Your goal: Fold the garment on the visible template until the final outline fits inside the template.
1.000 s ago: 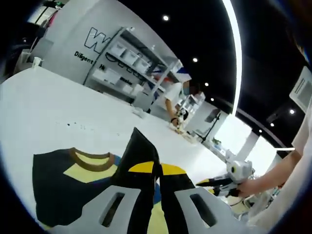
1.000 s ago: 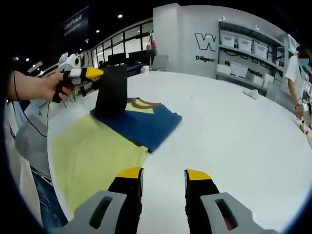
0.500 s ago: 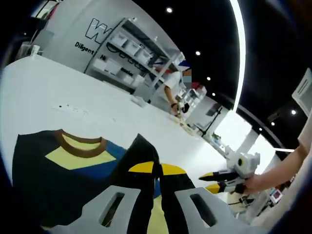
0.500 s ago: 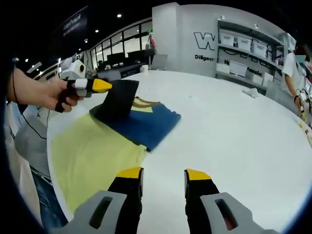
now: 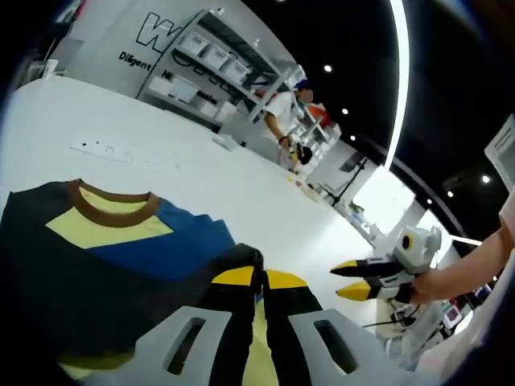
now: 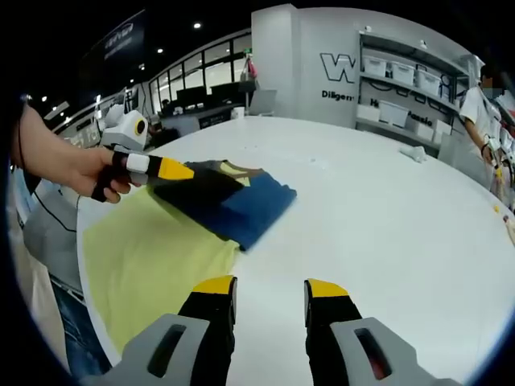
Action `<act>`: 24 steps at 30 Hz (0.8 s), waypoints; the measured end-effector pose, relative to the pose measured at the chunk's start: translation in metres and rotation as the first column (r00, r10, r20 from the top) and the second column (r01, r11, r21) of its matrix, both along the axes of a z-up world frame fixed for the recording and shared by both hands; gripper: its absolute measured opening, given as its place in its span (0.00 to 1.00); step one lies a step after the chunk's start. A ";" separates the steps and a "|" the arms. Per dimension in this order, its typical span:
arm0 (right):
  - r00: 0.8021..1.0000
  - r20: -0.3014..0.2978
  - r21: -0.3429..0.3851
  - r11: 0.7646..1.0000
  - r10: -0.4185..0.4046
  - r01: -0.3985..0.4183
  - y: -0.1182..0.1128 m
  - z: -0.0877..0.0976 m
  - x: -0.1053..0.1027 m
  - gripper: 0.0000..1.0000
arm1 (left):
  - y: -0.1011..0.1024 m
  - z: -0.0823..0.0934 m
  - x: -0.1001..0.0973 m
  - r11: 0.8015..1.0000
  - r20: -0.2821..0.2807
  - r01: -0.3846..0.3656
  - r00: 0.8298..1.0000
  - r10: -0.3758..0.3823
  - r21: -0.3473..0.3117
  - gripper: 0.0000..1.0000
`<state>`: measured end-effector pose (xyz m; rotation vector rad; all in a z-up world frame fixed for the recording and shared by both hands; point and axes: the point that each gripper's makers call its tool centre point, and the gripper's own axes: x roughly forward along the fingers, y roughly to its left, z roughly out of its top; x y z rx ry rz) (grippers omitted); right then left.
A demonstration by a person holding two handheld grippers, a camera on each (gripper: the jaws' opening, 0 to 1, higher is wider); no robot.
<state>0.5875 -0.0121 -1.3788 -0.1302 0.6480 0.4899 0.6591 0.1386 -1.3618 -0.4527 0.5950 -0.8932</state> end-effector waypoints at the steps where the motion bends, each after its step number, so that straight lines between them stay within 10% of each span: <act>1: 1.000 -0.001 0.000 1.000 0.000 0.000 0.000 0.000 0.000 0.28 | -0.001 0.000 -0.001 1.000 -0.001 0.002 1.000 -0.002 0.000 0.02; 24: 1.000 -0.002 0.008 1.000 0.019 -0.019 0.012 -0.003 -0.001 0.27 | -0.002 0.001 -0.017 0.999 0.002 0.050 0.999 -0.050 0.007 0.06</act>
